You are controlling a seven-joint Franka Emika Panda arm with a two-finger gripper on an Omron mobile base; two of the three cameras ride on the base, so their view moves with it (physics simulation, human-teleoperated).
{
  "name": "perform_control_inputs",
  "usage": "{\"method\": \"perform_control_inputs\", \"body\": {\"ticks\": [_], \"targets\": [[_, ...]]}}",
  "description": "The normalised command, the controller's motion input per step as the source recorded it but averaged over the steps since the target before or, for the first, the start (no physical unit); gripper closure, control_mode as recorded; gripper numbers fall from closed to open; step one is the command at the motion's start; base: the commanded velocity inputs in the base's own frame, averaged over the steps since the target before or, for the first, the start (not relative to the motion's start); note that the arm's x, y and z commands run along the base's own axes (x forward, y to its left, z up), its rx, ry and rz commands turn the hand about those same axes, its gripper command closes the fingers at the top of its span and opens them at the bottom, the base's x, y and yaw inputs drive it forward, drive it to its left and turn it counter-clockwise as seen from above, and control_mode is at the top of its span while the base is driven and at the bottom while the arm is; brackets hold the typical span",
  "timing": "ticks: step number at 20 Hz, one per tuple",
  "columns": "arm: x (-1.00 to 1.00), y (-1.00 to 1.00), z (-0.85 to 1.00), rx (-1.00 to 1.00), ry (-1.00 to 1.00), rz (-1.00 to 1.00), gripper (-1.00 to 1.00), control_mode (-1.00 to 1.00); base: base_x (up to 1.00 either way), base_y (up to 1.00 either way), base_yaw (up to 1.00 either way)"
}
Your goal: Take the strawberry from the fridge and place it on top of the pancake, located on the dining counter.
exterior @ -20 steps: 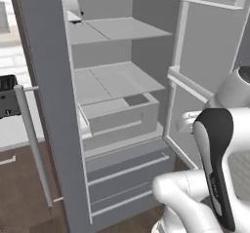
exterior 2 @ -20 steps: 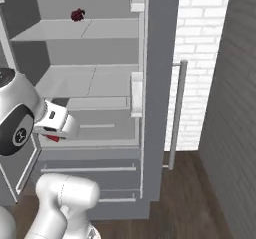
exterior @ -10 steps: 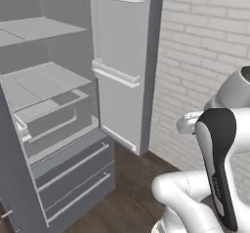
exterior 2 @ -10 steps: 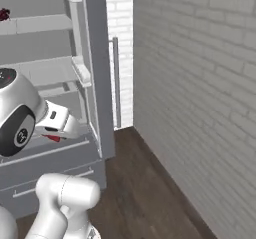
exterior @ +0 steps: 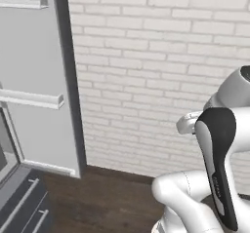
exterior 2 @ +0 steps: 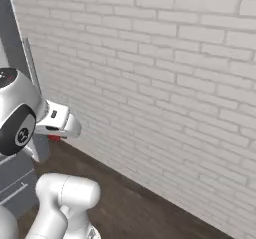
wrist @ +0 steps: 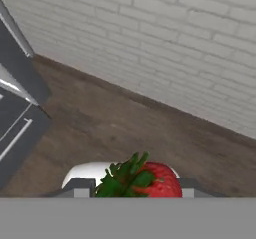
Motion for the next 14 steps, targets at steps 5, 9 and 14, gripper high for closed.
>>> {"method": "perform_control_inputs", "body": {"ticks": [5,9,14], "targets": [[0.0,0.0,0.0,0.0,0.0,0.0,1.0,1.0,0.0,-0.36,-0.88],[0.0,0.0,0.0,0.0,0.0,0.0,1.0,1.0,0.0,-0.35,-0.89],[0.0,0.0,0.0,0.0,0.0,0.0,1.0,1.0,0.08,-0.32,-0.86]]}}
